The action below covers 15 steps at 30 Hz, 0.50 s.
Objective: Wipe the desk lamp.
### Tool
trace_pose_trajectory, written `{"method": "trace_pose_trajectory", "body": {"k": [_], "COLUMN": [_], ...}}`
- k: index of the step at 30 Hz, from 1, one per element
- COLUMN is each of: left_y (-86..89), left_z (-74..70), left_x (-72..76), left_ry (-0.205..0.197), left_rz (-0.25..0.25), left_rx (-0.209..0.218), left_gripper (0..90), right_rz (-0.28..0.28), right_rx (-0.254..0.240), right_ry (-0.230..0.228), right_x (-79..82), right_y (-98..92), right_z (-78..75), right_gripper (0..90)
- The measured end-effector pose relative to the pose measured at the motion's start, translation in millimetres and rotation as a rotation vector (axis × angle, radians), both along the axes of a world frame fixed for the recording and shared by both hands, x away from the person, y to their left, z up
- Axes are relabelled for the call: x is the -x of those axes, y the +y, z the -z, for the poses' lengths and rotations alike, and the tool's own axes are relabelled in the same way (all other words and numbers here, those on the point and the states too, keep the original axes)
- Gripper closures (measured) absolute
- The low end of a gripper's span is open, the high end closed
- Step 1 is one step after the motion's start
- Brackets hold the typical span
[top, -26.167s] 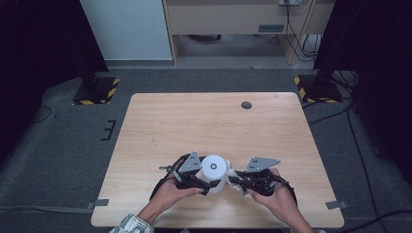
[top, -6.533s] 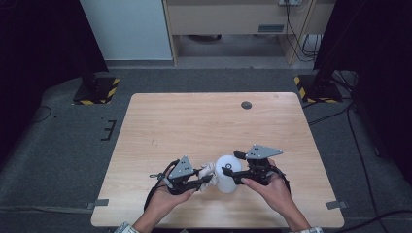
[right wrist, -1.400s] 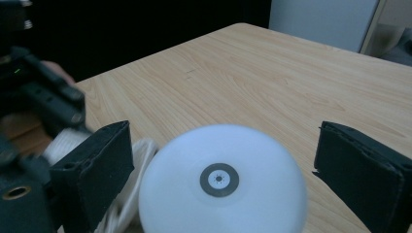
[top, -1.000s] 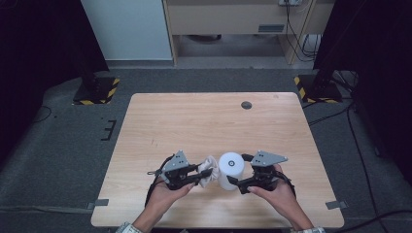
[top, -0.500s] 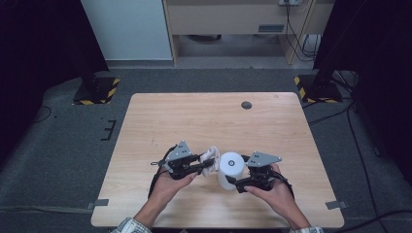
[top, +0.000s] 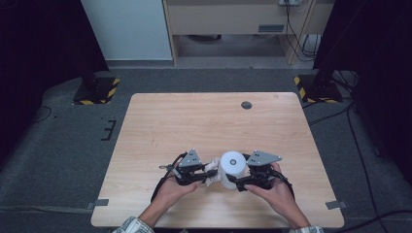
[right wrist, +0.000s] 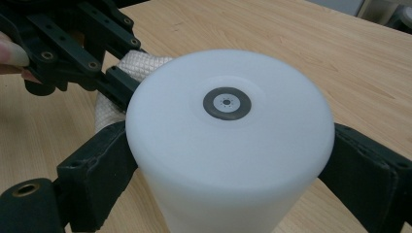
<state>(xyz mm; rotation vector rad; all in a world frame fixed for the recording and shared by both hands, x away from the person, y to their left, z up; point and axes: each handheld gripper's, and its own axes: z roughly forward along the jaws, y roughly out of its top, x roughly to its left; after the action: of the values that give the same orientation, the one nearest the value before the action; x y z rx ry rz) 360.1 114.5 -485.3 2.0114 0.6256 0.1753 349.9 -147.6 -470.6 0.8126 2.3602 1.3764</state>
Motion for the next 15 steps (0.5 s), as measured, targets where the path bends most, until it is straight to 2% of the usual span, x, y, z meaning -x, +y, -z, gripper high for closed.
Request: {"method": "trace_pose_trajectory", "body": {"k": [3, 6, 15], "left_y": [-0.2, 0.3, -5.6], "left_z": [-4.5, -6.6, 0.5], "left_x": [-2.6, -12.0, -21.1], "left_ry": [-0.016, -0.024, -0.029], "left_rz": [-0.023, -0.068, -0.092], "left_rx": [0.021, 0.055, 0.037], "left_gripper": [70.3, 70.3, 70.4], "right_rz": [0.001, -0.004, -0.016], "right_rx": [0.001, 0.001, 0.002], "right_ry": [0.0, -0.002, -0.003], "right_x": [0.2, 0.4, 0.9], "right_y": [0.3, 0.3, 1.6], "right_z": [0.0, 0.0, 0.1], "right_gripper": [9.5, 9.5, 9.6]}}
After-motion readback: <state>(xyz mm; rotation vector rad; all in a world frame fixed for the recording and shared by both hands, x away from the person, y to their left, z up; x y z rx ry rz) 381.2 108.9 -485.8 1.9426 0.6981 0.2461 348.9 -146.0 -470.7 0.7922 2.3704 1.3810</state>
